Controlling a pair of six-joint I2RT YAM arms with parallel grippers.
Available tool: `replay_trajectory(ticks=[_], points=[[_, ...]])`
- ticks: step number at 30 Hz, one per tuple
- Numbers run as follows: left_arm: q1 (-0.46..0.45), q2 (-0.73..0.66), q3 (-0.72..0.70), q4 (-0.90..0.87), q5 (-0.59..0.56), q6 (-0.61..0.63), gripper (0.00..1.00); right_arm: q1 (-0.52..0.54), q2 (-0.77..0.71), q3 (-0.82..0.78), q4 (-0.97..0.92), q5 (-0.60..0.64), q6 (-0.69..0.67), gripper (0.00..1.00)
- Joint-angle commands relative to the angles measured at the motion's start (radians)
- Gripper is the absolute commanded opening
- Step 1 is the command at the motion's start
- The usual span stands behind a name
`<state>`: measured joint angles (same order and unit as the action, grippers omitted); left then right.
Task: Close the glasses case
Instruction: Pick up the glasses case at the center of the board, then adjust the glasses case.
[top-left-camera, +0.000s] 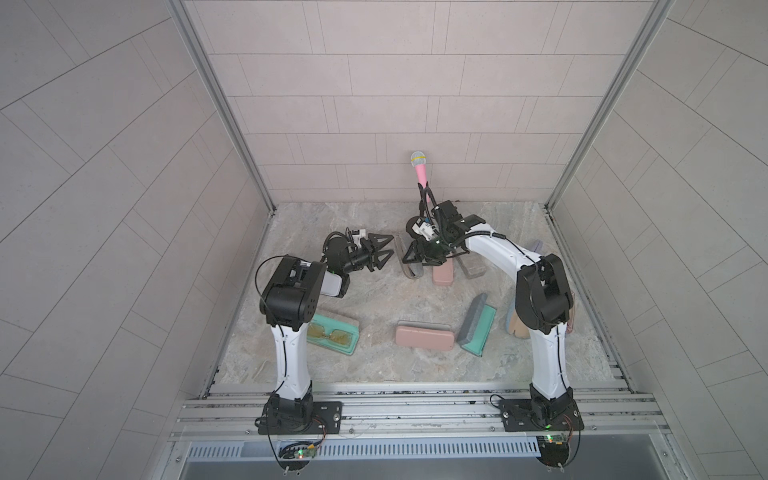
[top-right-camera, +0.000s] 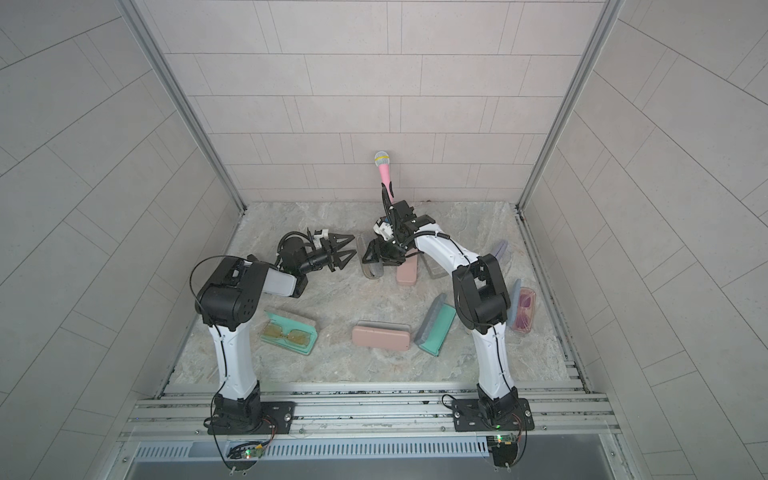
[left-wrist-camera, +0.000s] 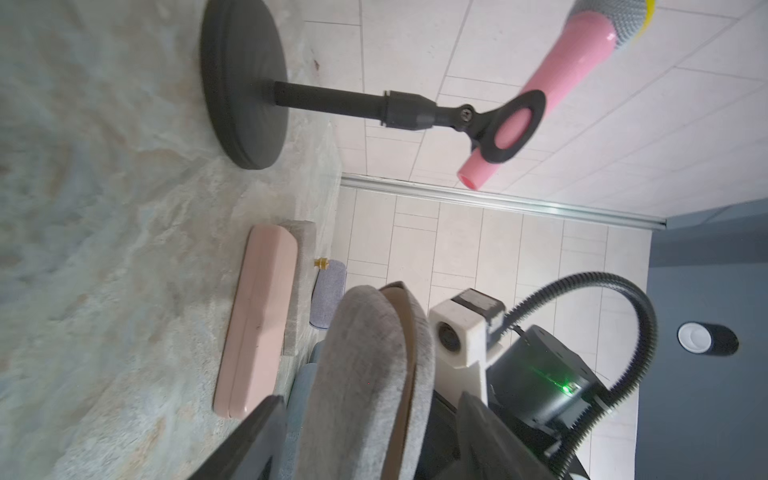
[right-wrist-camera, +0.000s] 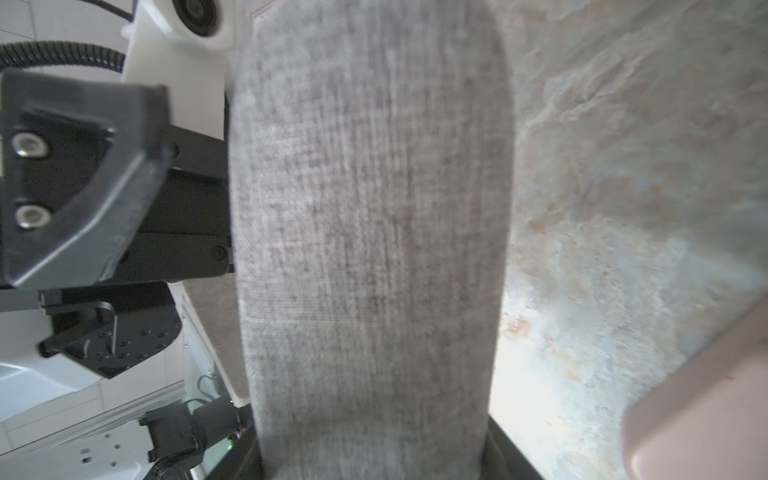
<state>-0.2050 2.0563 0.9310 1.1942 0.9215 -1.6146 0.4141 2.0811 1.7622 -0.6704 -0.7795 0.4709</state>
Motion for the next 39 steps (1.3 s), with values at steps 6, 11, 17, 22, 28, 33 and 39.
replay_trajectory(ticks=[6, 11, 17, 22, 28, 33, 39], points=[[-0.021, -0.155, -0.019, 0.152, 0.037, 0.029, 0.77, -0.022, -0.113, -0.028, 0.161, -0.160, 0.130, 0.18], [-0.030, -0.148, -0.029, 0.152, 0.041, 0.036, 0.77, -0.030, -0.148, -0.050, 0.223, -0.195, 0.185, 0.18], [-0.062, -0.154, -0.016, 0.151, 0.045, 0.051, 0.77, -0.033, -0.170, -0.061, 0.253, -0.206, 0.213, 0.17], [-0.065, -0.161, -0.018, 0.152, 0.047, 0.054, 0.77, -0.036, -0.185, -0.090, 0.322, -0.225, 0.260, 0.17], [-0.066, -0.165, -0.020, 0.151, 0.046, 0.053, 0.77, -0.041, -0.197, -0.120, 0.401, -0.257, 0.313, 0.17], [-0.065, -0.162, -0.017, 0.151, 0.045, 0.052, 0.72, -0.046, -0.211, -0.138, 0.434, -0.268, 0.333, 0.17], [-0.066, -0.160, -0.009, 0.153, 0.044, 0.049, 0.58, -0.048, -0.217, -0.154, 0.461, -0.289, 0.348, 0.17]])
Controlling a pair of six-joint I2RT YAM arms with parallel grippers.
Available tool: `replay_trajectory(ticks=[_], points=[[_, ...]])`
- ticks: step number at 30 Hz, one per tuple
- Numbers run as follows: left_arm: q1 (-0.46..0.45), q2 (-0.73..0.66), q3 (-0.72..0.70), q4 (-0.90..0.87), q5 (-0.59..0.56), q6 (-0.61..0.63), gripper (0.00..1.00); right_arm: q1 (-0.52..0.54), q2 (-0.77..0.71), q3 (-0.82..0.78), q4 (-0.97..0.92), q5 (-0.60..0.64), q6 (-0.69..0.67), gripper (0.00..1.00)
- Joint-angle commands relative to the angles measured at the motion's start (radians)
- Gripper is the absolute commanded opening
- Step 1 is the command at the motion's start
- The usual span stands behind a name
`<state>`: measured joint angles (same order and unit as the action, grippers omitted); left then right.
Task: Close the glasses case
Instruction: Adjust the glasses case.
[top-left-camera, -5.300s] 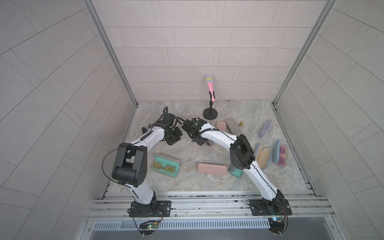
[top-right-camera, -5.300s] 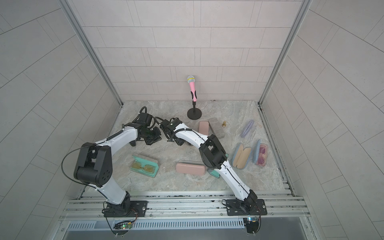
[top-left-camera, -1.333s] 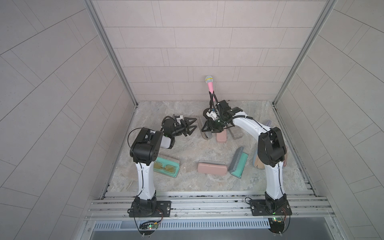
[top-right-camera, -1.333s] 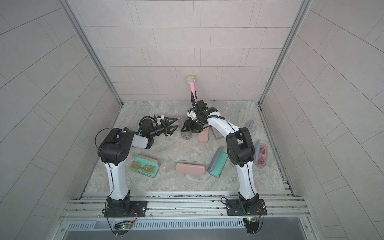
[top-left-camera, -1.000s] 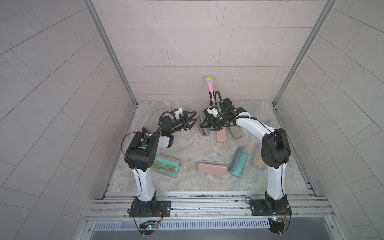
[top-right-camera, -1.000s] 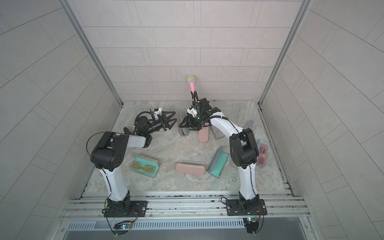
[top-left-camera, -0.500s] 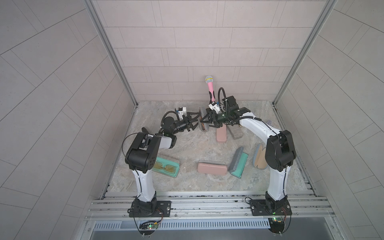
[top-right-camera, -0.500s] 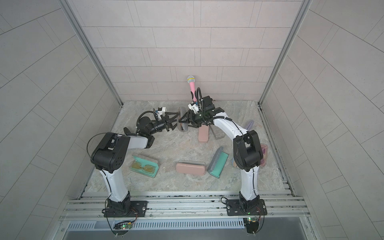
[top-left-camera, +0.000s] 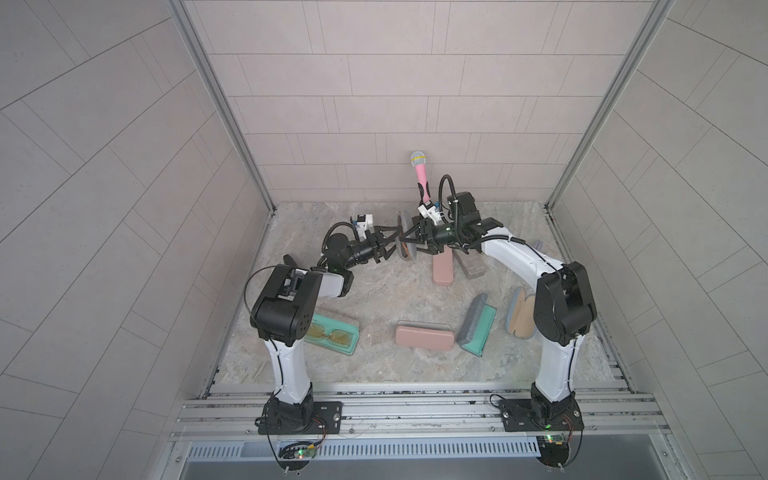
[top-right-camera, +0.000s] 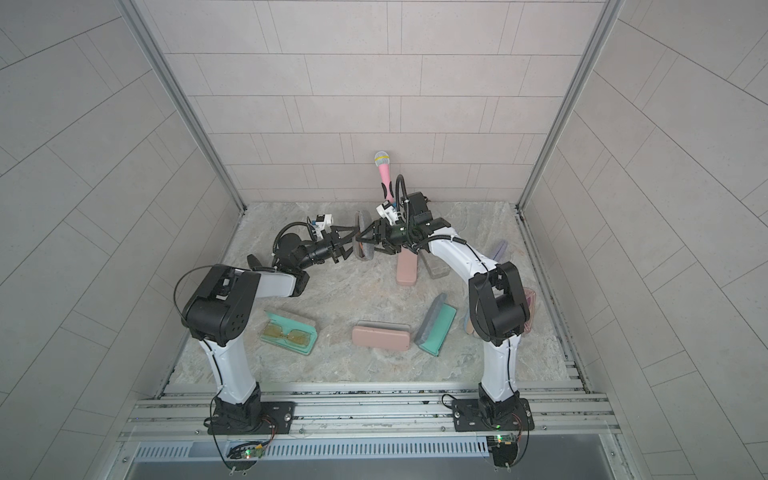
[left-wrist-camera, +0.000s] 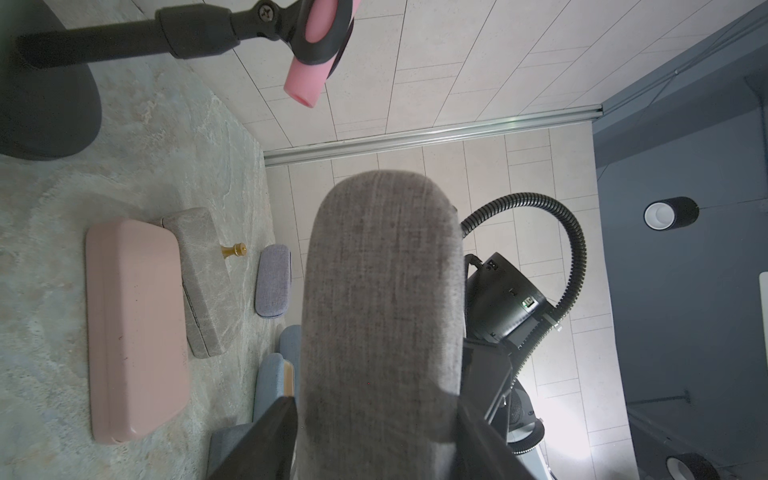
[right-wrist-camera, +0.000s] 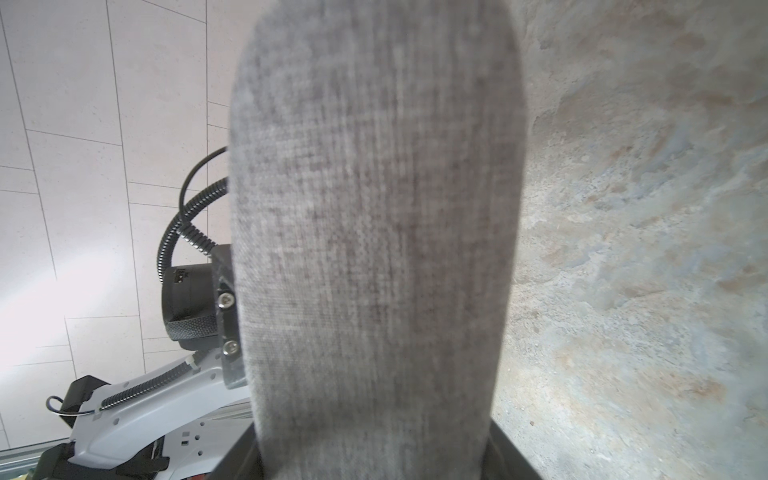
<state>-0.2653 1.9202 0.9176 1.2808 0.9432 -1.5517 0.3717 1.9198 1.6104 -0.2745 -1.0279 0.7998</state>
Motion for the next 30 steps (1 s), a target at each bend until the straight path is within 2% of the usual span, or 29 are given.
replay_trajectory(ticks=[1, 7, 17, 30], points=[[-0.005, -0.023, 0.005, 0.066, 0.023, -0.014, 0.56, -0.005, -0.056, -0.005, 0.068, -0.042, 0.019, 0.17], [-0.006, -0.025, 0.007, 0.065, 0.021, -0.020, 0.44, -0.004, -0.057, -0.033, 0.117, -0.055, 0.043, 0.17], [-0.014, -0.023, -0.004, 0.069, 0.012, -0.015, 0.41, -0.004, -0.054, -0.082, 0.258, -0.084, 0.126, 0.16], [-0.067, 0.087, -0.002, 0.069, -0.003, 0.011, 0.38, 0.001, -0.063, -0.054, 0.092, -0.066, 0.027, 0.16]])
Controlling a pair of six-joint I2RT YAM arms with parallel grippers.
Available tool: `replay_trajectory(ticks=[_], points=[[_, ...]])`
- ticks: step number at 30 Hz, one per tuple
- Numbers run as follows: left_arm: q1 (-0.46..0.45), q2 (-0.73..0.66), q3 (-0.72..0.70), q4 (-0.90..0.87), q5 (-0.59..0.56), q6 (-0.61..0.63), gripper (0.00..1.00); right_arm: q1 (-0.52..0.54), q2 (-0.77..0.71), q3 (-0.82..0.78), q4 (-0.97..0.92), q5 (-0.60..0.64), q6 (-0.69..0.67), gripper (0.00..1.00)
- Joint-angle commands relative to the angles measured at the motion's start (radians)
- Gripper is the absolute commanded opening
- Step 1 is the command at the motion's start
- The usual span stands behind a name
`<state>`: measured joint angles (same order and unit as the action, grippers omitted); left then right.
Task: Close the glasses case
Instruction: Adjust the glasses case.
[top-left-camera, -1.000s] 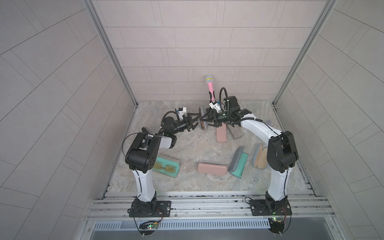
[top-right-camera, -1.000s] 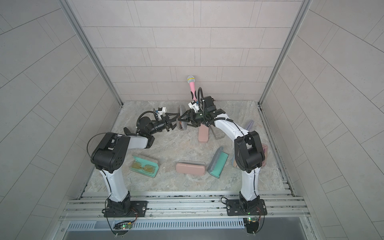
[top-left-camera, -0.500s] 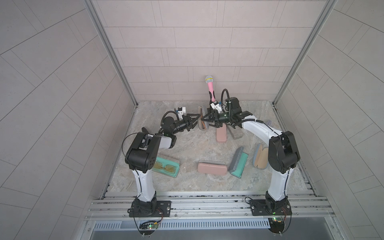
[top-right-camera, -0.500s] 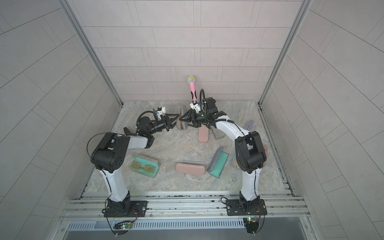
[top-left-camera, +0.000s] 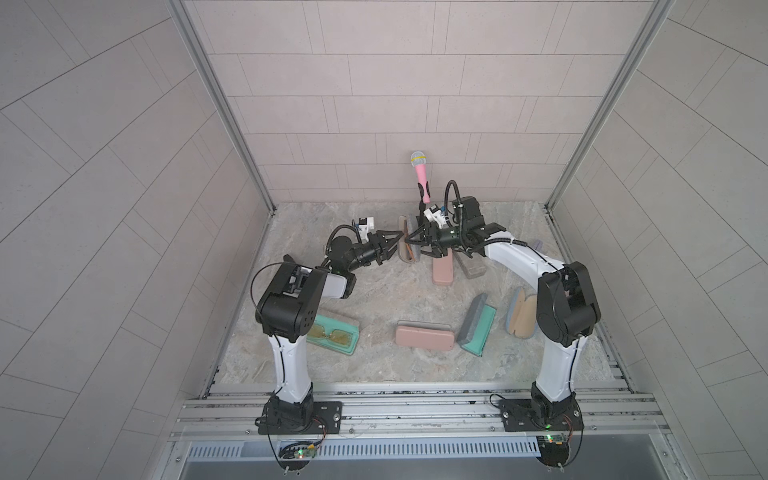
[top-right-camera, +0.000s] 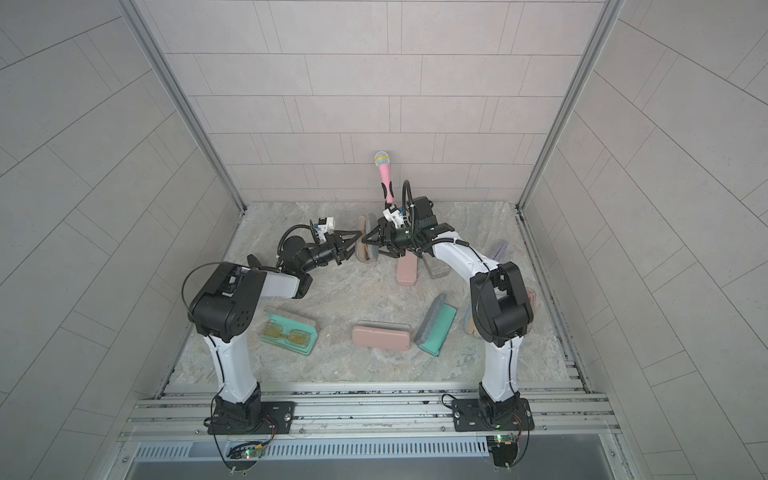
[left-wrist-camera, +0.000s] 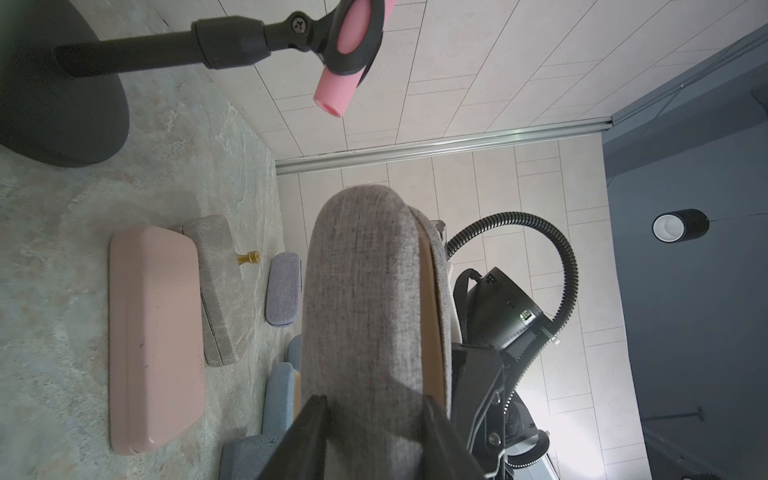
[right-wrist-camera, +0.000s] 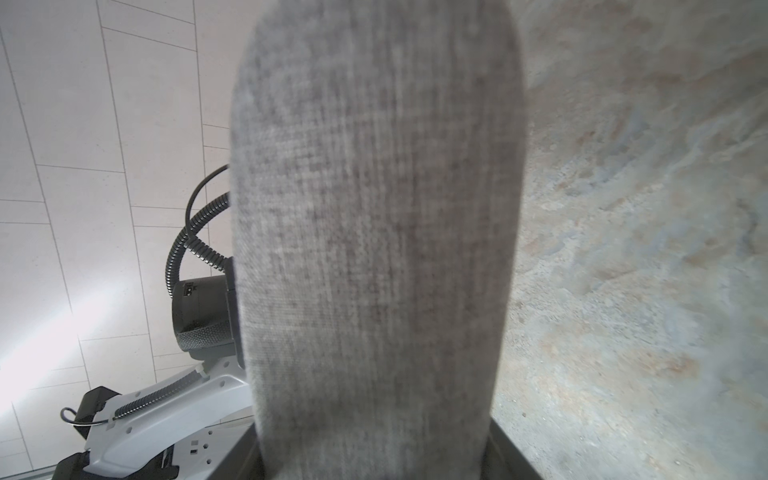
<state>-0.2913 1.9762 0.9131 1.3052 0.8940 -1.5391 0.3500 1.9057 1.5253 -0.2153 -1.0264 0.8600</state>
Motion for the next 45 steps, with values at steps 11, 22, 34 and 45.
replay_trajectory(ticks=[11, 22, 34, 45], points=[[-0.058, 0.116, -0.013, 0.046, 0.039, 0.027, 0.36, 0.035, -0.048, 0.033, -0.016, -0.058, -0.076, 0.16], [-0.058, 0.110, -0.020, 0.047, 0.035, 0.029, 0.36, 0.032, -0.090, -0.003, 0.047, -0.067, -0.059, 0.16], [-0.058, 0.112, -0.026, 0.047, 0.034, 0.030, 0.35, 0.017, -0.144, -0.064, 0.115, -0.080, -0.042, 0.16], [-0.057, 0.118, -0.030, 0.049, 0.032, 0.032, 0.35, 0.015, -0.177, -0.096, 0.173, -0.099, -0.020, 0.16]])
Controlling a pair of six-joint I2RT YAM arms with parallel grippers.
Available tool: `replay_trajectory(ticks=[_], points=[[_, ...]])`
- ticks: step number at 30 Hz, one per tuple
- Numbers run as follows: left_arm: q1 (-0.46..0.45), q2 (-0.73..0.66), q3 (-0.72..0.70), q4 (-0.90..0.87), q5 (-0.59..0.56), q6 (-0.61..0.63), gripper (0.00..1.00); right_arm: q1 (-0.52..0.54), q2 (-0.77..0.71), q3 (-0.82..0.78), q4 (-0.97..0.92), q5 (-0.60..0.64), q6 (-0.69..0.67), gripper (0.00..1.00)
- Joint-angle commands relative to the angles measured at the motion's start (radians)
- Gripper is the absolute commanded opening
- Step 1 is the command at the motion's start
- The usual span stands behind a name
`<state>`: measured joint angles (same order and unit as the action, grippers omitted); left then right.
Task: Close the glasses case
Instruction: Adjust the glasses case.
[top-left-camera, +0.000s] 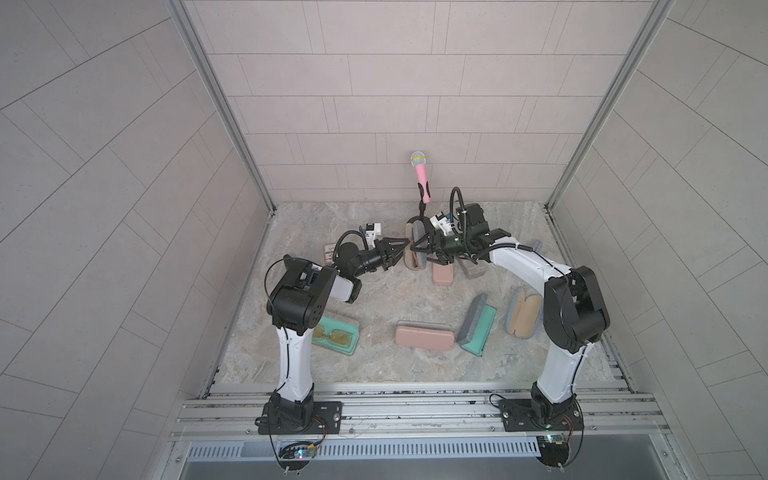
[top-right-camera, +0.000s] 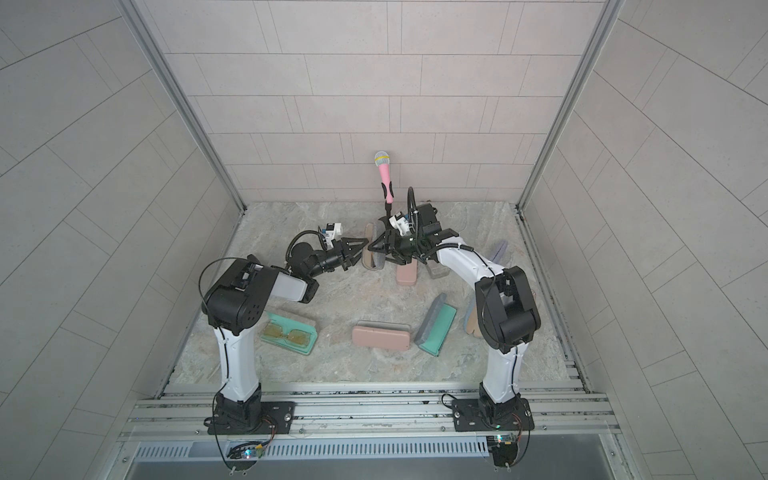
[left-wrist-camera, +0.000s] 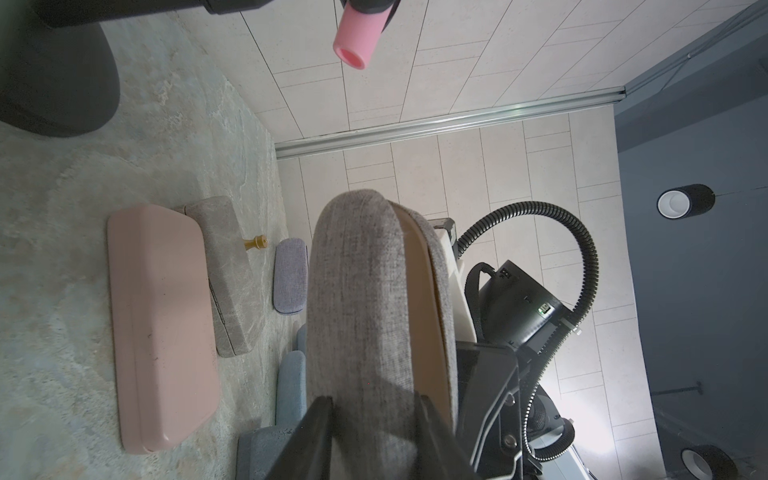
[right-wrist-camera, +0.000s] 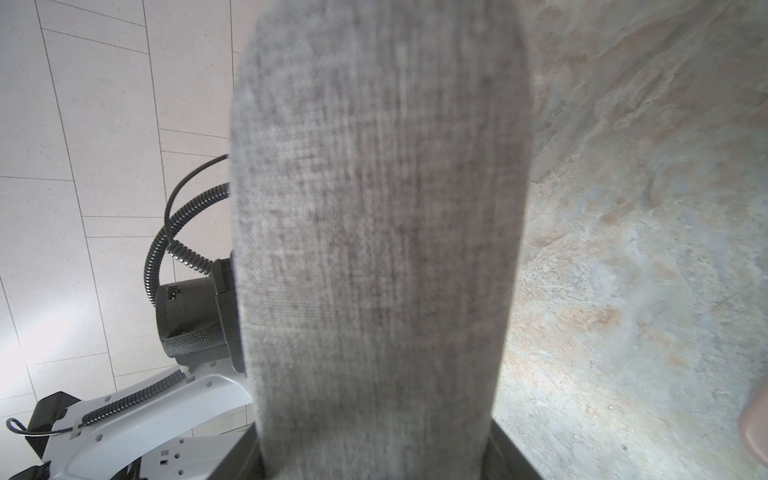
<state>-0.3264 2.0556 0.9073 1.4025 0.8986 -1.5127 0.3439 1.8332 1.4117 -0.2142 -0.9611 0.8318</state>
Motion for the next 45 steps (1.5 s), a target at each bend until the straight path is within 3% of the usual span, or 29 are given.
replay_trajectory(ticks=[1, 19, 33, 39, 45], points=[[-0.023, 0.038, -0.024, -0.048, 0.028, 0.005, 0.35, 0.019, -0.110, 0.009, 0.190, -0.167, 0.017, 0.16], [-0.022, 0.043, -0.025, -0.048, 0.035, 0.005, 0.36, 0.011, -0.130, -0.065, 0.433, -0.220, 0.157, 0.16], [-0.015, 0.001, -0.044, -0.046, 0.037, -0.002, 0.36, 0.007, -0.078, -0.065, 0.344, -0.202, 0.079, 0.16], [-0.008, -0.023, -0.053, -0.046, 0.036, -0.006, 0.51, 0.001, -0.068, -0.051, 0.303, -0.197, 0.048, 0.16], [-0.004, -0.024, -0.062, -0.046, 0.037, -0.007, 0.53, -0.005, -0.071, -0.050, 0.276, -0.198, 0.027, 0.15]])
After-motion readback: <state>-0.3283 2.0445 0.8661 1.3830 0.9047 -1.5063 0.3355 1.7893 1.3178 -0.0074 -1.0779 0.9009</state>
